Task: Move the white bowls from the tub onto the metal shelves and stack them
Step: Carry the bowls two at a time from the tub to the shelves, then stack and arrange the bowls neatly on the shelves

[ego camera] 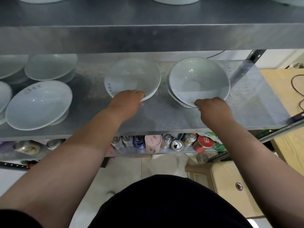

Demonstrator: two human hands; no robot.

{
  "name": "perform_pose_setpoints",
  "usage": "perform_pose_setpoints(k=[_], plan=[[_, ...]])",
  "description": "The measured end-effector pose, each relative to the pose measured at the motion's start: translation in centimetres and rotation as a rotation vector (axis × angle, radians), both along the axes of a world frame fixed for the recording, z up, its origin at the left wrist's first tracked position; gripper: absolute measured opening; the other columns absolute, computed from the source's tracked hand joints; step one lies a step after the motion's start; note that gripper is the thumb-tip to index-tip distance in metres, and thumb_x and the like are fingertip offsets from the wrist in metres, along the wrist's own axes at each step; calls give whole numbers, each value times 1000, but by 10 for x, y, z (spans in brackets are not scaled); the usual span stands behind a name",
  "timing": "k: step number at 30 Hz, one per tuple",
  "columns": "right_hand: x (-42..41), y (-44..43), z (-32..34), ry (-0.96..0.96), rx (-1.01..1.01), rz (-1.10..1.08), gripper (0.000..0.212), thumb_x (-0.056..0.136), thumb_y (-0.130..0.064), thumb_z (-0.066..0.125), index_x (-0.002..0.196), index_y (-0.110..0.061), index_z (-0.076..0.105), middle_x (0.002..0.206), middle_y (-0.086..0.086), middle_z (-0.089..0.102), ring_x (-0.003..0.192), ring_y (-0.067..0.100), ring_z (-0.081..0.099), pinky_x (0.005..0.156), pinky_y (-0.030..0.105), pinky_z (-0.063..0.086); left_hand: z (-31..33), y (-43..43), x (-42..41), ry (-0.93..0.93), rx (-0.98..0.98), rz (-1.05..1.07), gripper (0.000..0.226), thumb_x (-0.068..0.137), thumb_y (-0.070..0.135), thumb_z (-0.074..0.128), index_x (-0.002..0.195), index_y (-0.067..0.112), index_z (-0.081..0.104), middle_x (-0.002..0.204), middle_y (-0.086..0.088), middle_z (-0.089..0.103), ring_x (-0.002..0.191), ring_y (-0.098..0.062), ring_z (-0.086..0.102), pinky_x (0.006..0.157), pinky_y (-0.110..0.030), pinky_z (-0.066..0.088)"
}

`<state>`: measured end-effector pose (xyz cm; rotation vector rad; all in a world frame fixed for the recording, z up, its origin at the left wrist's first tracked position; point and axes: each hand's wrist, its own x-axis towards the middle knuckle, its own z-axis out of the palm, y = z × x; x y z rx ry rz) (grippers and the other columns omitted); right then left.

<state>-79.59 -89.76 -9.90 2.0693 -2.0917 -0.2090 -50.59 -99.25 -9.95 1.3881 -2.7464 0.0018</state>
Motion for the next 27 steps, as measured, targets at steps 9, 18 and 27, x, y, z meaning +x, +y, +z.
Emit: perform_pose_setpoints(k=[9, 18, 27], plan=[[-15, -1, 1, -57, -14, -1, 21, 74, 4, 54, 89, -9, 62, 73, 9, 64, 64, 31, 52, 69, 30, 26, 3, 8, 14, 5, 75, 61, 30, 98, 39, 49, 117, 18, 57, 105, -4, 62, 90, -27, 59, 69, -33, 40], [-26, 2, 13, -349, -111, 176, 31, 90, -37, 65, 111, -14, 68, 95, 8, 71, 93, 32, 65, 74, 36, 49, 4, 12, 6, 75, 10, 74, 28, 102, 36, 38, 109, 17, 58, 99, -3, 59, 82, -24, 56, 64, -35, 41], [67, 28, 18, -837, -294, 119, 32, 89, -13, 63, 121, -16, 65, 119, -1, 66, 111, 16, 58, 92, 23, 42, 23, 50, 59, 582, 192, 239, 33, 96, 36, 55, 127, 26, 60, 124, 11, 61, 113, -4, 56, 91, -19, 42]])
